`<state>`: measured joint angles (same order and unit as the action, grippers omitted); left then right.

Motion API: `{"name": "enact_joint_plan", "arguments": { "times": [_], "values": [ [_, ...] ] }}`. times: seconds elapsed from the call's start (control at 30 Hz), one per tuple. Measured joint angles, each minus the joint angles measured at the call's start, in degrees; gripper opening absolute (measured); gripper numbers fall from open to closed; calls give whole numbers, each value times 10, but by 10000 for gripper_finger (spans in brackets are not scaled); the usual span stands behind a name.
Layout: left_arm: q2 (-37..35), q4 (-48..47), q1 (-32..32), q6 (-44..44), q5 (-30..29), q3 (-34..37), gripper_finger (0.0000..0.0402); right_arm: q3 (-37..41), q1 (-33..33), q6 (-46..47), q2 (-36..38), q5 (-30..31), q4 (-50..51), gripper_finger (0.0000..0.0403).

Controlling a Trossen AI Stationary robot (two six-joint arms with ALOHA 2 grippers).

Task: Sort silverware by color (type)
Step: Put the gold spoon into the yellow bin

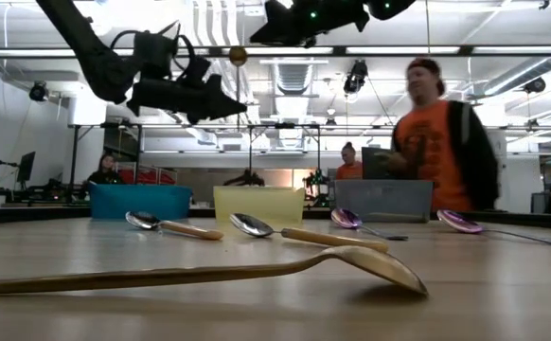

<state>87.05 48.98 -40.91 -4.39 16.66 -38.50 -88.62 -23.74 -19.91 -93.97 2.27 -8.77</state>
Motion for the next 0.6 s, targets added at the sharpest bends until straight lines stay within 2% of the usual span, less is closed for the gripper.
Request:
{"name": "enact_joint_plan", "arguments": {
  "times": [0.1,0.23,0.33,0.47,0.53,0.6],
  "values": [
    [0,-2,-42,0,-4,-6,1,1,-21,36,0,29,-17,196],
    [0,-3,-75,9,-45,-13,1,35,-44,108,-7,14,-24,196],
    [0,-3,-76,26,-57,-18,1,80,-48,153,-43,-13,-147,196],
    [0,5,-69,33,-57,-20,1,99,-43,175,-111,-2,-337,195],
    [0,6,-65,46,-57,-20,1,87,-43,195,-143,7,-394,191],
    [0,6,-61,56,-57,-20,1,66,-44,209,-171,7,-407,186]
  ]
}}
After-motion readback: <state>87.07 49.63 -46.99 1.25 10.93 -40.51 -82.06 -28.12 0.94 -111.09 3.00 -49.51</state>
